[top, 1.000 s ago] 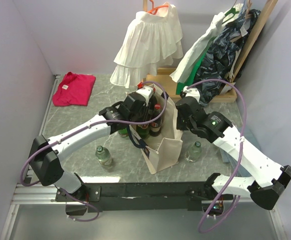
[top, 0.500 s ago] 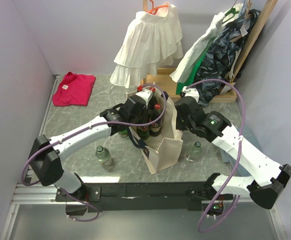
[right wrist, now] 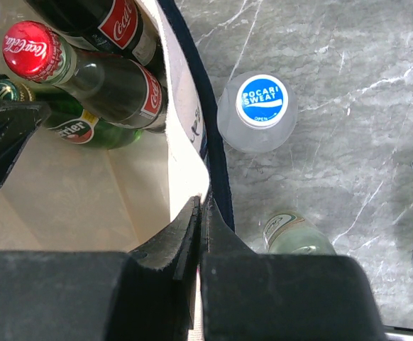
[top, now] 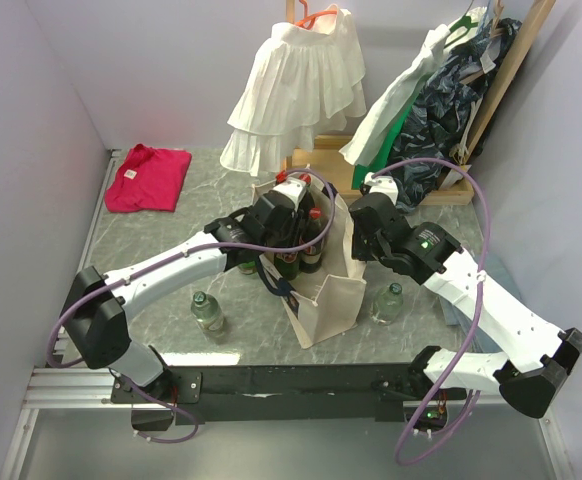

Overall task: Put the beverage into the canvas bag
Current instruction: Place the drink in the canvas bag.

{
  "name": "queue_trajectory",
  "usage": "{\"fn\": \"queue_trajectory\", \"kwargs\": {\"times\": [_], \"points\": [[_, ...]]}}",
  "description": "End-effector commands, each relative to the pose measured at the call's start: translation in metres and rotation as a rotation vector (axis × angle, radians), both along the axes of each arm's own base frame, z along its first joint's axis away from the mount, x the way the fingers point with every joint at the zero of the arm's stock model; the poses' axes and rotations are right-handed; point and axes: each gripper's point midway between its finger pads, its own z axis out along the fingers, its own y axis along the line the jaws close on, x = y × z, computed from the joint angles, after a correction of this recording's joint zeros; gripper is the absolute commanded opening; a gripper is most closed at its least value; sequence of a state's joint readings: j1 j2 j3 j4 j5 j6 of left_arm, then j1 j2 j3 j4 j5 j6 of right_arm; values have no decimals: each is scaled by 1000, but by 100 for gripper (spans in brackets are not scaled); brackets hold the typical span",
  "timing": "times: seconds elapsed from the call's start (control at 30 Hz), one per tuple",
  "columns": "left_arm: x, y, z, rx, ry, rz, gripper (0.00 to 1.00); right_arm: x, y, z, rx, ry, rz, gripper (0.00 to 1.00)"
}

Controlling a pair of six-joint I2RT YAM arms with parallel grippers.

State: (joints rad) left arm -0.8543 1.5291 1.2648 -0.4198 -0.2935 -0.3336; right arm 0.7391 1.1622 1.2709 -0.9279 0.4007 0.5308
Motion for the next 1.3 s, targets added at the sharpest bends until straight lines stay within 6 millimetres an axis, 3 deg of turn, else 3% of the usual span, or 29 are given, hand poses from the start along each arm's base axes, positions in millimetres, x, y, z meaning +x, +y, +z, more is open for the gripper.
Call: {"fn": "queue_trajectory", "kwargs": {"times": [0.0, 0.3, 0.87, 1.27], "points": [[18, -6, 36, -54, -107, 39, 52, 10, 3, 8, 13, -40, -22, 0], [20, -5, 37, -33, -112, 49, 57, 11, 3, 10, 14, -49, -18, 0], [14, 0, 61, -70, -144, 61, 63, 10, 3, 9, 22, -45, -18, 0], [6, 5, 104, -166, -206, 59, 64, 9, 3, 17, 41, -60, -20, 0]]}}
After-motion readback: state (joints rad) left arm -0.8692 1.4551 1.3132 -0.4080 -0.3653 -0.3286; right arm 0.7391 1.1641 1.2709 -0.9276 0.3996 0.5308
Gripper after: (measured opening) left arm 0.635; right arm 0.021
